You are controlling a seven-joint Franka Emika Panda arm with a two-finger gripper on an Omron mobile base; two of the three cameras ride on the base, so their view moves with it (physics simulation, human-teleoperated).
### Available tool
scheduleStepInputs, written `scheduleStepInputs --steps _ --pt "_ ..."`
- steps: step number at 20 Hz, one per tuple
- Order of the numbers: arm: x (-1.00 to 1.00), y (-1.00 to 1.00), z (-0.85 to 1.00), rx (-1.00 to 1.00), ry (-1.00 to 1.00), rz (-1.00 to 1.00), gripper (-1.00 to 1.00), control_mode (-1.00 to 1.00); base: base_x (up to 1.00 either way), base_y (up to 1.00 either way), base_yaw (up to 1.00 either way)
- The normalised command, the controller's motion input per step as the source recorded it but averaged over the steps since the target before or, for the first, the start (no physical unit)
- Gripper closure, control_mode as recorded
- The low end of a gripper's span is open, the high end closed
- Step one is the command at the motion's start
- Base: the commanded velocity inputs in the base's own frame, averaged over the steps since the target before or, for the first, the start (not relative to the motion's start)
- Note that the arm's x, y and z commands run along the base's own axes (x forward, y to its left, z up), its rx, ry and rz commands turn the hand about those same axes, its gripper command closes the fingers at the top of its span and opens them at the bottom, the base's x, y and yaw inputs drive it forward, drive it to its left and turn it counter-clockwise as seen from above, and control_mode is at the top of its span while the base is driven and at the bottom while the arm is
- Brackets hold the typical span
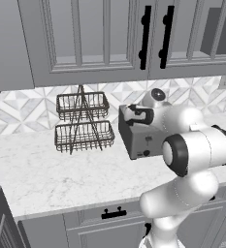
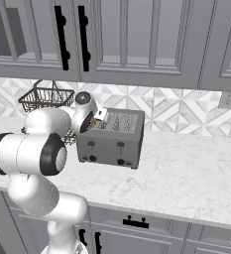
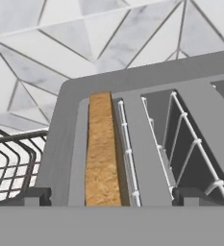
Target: Start the toaster. Once the lever pops up, take the bread to the plate on the dining counter.
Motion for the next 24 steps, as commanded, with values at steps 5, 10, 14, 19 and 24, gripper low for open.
scheduleStepInputs --steps 5,10,14,19,24 --pt "0.1 0.0 -0.05 0.0 0.0 0.0 1.0 -1.0 0.0 0.0 0.0" --pt "0.0 0.0 0.0 0.0 0.0 0.0 1.0 -1.0 0.0 0.0 0.0" --pt "0.0 0.0 0.0 0.0 0.0 0.0 1.0 -1.0 0.0 0.0 0.0" --pt "0.0 0.0 0.0 0.0 0.0 0.0 1.0 -1.0 0.0 0.0 0.0" --pt "-0.1 0.0 0.02 0.0 -0.15 0.0 1.0 -1.0 0.0 0.0 0.0"
